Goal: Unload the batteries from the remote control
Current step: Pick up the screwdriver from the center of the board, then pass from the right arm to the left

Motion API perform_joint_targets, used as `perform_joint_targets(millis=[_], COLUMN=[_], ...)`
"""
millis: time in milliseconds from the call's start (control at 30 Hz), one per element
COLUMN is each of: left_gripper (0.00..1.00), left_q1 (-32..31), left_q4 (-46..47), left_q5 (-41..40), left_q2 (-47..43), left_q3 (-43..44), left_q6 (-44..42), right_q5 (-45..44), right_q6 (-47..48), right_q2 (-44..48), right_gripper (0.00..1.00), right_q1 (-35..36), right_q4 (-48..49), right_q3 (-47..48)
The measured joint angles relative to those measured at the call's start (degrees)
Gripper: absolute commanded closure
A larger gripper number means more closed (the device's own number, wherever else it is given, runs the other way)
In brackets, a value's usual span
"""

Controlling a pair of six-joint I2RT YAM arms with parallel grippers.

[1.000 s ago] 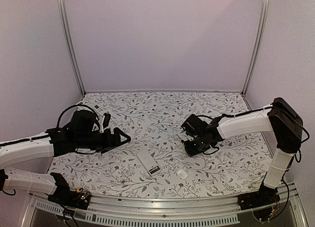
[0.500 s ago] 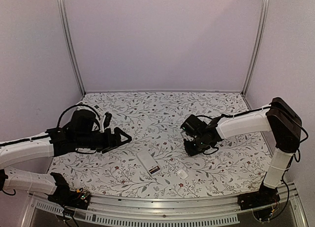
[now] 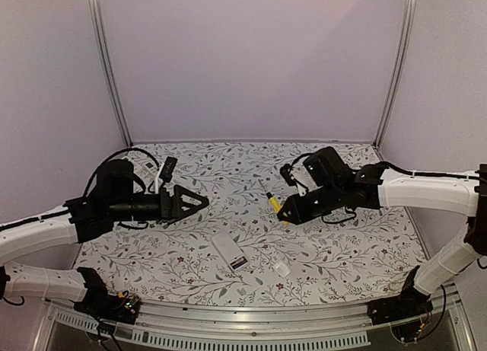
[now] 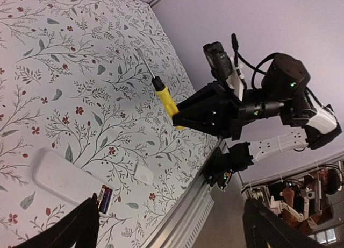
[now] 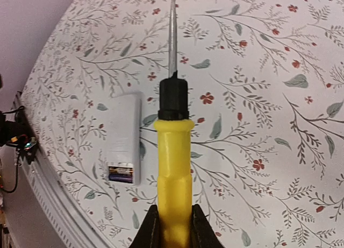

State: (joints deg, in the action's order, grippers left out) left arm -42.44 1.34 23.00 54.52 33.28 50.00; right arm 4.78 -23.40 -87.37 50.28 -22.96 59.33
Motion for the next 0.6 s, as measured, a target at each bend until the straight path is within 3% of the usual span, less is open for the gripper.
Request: perform_joint_targets(millis=[300, 500, 600], left_gripper=[0.07, 0.07, 0.17], left_q1=[-4.44, -6.91, -6.95], left_q4=[4.42, 9.29, 9.49], left_q5=[9.53, 13.51, 13.75], left_q2=[4.50, 6.67, 8.02], left_q3=[5.07, 7.32, 7.74], left_q6=[-4.31, -4.70, -4.83], right_q5=[25.49, 32.54, 34.49], right_q6=[1.40, 2.08, 2.38], right_q2=[10.10, 8.72, 7.69], right_gripper=[1.00, 1.00, 1.00], right_q1=[2.78, 7.69, 8.68], right_q4=[3.15, 1.92, 1.95], right_q3=[0.79, 4.55, 5.33])
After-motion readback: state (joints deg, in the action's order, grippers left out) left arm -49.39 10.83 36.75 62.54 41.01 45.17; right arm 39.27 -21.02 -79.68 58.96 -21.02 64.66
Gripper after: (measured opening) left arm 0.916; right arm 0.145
